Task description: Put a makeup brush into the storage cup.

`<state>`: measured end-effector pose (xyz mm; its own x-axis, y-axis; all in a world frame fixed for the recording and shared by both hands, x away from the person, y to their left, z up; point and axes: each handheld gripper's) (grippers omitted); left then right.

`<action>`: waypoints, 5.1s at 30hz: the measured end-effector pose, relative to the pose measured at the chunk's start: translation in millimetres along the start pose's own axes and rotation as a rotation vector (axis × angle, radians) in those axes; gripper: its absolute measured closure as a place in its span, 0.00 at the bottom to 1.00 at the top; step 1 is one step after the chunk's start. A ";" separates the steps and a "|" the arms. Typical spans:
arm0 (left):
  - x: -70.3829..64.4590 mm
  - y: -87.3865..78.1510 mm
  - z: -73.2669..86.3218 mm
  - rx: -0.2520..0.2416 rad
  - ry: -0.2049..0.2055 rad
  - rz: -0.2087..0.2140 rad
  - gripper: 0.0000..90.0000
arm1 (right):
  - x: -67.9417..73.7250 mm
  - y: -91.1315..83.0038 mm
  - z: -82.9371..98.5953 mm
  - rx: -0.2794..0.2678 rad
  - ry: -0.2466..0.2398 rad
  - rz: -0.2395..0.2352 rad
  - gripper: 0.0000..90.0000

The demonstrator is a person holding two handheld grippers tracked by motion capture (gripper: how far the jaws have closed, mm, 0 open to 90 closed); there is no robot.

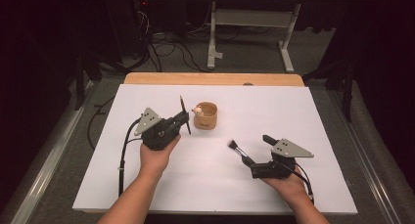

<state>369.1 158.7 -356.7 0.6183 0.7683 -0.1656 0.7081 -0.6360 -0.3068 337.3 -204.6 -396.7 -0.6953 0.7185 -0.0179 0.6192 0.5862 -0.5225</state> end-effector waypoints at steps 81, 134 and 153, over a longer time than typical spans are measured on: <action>23.4 90.7 -49.2 0.044 -0.036 -0.101 0.92 | 2.0 -3.0 -1.4 -0.013 -0.006 -0.011 0.01; 27.5 103.6 -17.9 0.142 -0.073 -0.103 0.92 | 3.2 -1.2 -1.1 -0.010 -0.007 -0.022 0.02; 25.3 96.2 -20.9 0.163 -0.032 -0.117 0.56 | 4.7 -0.2 -1.5 -0.005 -0.012 -0.020 0.02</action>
<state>459.9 115.4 -370.8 0.5222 0.8397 -0.1490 0.7080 -0.5243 -0.4731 334.5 -200.8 -395.4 -0.7121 0.7019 -0.0176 0.6066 0.6024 -0.5187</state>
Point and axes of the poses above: each handheld gripper's, and its own axes: y roughly forward along the jaws, z roughly out of its underside, x roughly to its left, and after that the axes turned 11 degrees about x, right-handed
